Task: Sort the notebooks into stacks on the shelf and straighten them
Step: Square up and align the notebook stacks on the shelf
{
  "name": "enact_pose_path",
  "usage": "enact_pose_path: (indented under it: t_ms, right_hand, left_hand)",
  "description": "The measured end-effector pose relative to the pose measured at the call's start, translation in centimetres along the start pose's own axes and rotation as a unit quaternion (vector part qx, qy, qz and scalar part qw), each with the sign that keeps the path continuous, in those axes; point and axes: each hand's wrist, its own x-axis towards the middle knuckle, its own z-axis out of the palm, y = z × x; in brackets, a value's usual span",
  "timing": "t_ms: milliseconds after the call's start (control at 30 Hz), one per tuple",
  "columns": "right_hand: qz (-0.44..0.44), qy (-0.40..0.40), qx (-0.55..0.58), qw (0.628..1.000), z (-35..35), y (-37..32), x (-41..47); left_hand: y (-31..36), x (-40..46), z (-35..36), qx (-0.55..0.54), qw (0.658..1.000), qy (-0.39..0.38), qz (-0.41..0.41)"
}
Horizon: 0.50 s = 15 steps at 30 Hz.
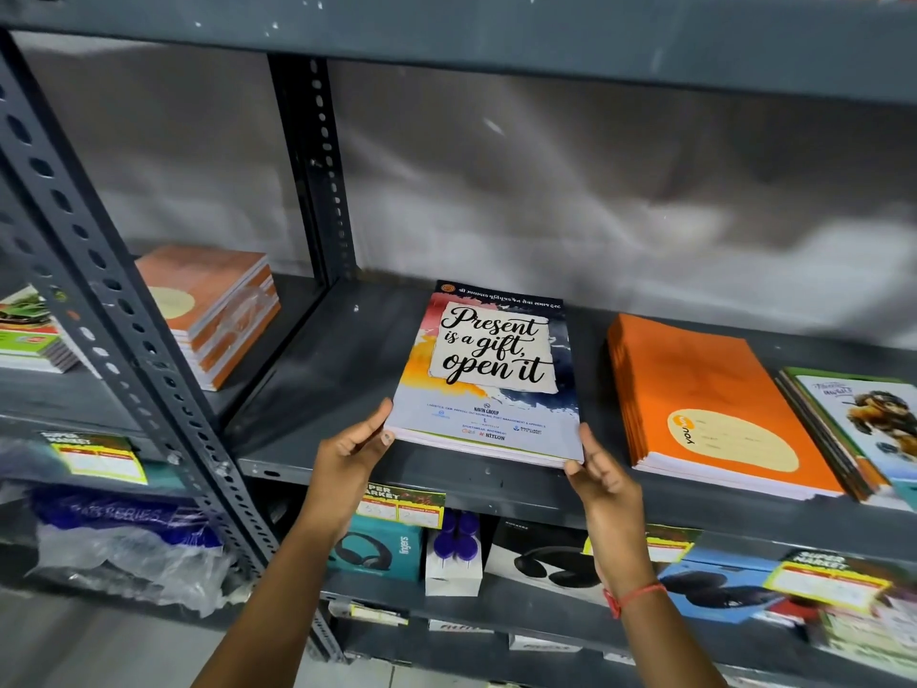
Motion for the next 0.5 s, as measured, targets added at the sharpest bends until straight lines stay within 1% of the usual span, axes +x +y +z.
enact_pose_path:
  t_ms: [167, 400, 500]
  right_hand:
    - [-0.001, 0.011, -0.010, 1.000, 0.11, 0.05, -0.01]
    - [-0.011, 0.047, -0.023, 0.999, 0.52, 0.08, -0.10]
    - [-0.014, 0.066, -0.023, 0.997, 0.77, 0.18, -0.03]
  left_hand:
    - [0.16, -0.11, 0.19, -0.004, 1.000, 0.015, -0.007]
    - [0.00, 0.05, 0.47, -0.004, 0.998, 0.058, 0.005]
    - [-0.41, 0.16, 0.65, -0.025, 0.996, 0.084, 0.001]
